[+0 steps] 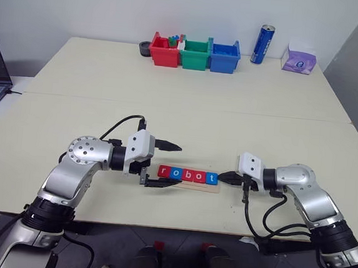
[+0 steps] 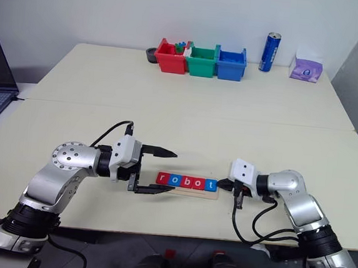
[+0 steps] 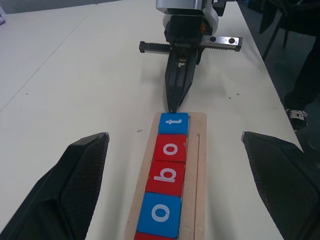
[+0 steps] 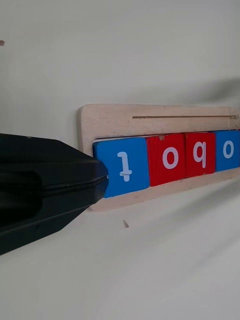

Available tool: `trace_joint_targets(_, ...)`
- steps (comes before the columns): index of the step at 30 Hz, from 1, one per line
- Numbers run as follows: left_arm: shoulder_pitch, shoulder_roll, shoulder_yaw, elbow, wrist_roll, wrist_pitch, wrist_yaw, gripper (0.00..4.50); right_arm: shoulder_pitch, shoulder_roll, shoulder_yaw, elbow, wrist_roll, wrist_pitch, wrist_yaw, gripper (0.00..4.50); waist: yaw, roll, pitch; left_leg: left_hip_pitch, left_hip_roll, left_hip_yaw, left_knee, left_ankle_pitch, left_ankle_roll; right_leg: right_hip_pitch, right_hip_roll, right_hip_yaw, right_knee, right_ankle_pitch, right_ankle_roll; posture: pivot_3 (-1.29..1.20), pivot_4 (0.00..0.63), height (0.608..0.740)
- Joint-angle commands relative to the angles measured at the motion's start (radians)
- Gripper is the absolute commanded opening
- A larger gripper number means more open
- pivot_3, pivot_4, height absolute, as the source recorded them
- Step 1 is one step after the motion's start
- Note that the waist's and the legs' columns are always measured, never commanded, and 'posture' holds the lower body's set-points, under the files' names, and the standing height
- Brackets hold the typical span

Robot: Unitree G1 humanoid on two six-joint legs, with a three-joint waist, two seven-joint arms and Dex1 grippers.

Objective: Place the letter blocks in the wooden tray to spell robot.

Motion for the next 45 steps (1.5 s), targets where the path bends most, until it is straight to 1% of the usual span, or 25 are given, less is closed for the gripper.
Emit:
trace_joint_targets(1, -0.006, 0.008, 0.017, -0.035, -0.010, -0.006, 0.005, 4.50, 0.006, -0.010, -0.015, -0.009, 0.007, -0.007, 0.004, 0.01, 0.000, 0.000, 0.000, 0.000, 0.000, 0.000, 0.000, 0.000, 0.000, 0.000, 0.000, 0.000, 0.000, 0.000, 0.000, 0.00, 0.150, 0.740)
trace_joint_targets(17, -0.003, 0.009, 0.020, -0.039, -0.011, -0.003, 0.008, 4.50, 0.000, -0.015, -0.021, -0.015, 0.017, 0.003, 0.008, 0.01, 0.000, 0.000, 0.000, 0.000, 0.000, 0.000, 0.000, 0.000, 0.000, 0.000, 0.000, 0.000, 0.000, 0.000, 0.000, 0.00, 0.150, 0.740)
trace_joint_targets(30, 0.004, 0.015, 0.022, -0.043, -0.010, -0.005, 0.017, 4.50, 0.003, 0.034, 0.008, -0.030, 0.002, 0.015, -0.011, 0.01, -0.002, 0.000, 0.000, 0.000, 0.000, 0.000, 0.000, 0.000, 0.000, 0.000, 0.000, 0.000, 0.000, 0.000, 0.000, 0.00, 0.150, 0.740)
trace_joint_targets(45, 0.013, 0.015, 0.018, -0.055, -0.013, -0.003, 0.024, 4.50, -0.007, 0.018, 0.000, -0.039, 0.009, 0.019, -0.001, 0.01, 0.000, 0.000, 0.000, 0.000, 0.000, 0.000, 0.000, 0.000, 0.000, 0.000, 0.000, 0.000, 0.000, 0.000, 0.000, 0.00, 0.150, 0.740)
